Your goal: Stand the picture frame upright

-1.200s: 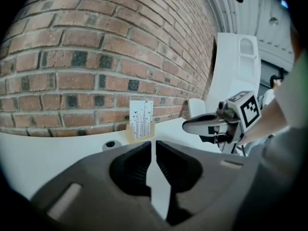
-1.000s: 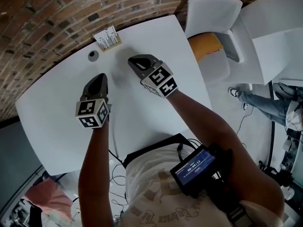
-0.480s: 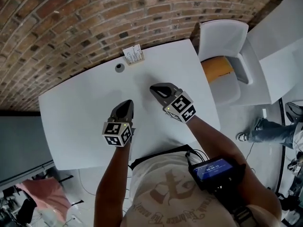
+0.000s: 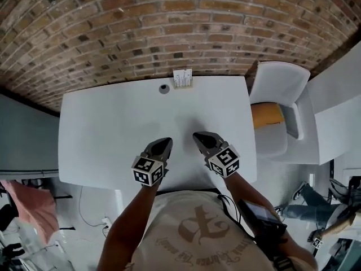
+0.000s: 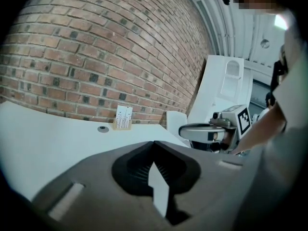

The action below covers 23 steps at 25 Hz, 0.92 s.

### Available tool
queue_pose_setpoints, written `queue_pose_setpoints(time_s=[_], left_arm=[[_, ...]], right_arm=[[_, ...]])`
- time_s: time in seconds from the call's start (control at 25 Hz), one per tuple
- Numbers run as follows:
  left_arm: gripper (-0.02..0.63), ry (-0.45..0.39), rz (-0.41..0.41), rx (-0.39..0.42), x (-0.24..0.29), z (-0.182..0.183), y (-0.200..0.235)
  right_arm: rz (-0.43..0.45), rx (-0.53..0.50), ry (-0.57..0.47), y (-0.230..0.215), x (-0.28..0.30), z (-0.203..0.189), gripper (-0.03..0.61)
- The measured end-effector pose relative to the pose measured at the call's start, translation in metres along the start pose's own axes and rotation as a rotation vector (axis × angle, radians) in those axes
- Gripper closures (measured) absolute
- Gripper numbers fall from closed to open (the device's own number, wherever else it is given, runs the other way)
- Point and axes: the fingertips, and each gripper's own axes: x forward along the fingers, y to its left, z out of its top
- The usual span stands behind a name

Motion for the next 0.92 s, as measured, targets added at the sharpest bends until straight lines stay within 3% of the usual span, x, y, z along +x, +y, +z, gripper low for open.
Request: queue_pose_setpoints(time_s=[0.48, 0.92], left_arm=[[0.611, -0.009, 0.052, -0.016, -0.031, -0.022, -0.016], [0.611, 0.008, -0.001, 0.004, -0.061, -0.027, -0.021]], right_arm=[[0.004, 0.029, -0.013, 0.008, -0.034, -0.016, 0.572], [-0.056, 0.048, -0.011, 0.037, -0.042, -0.021, 0.572]])
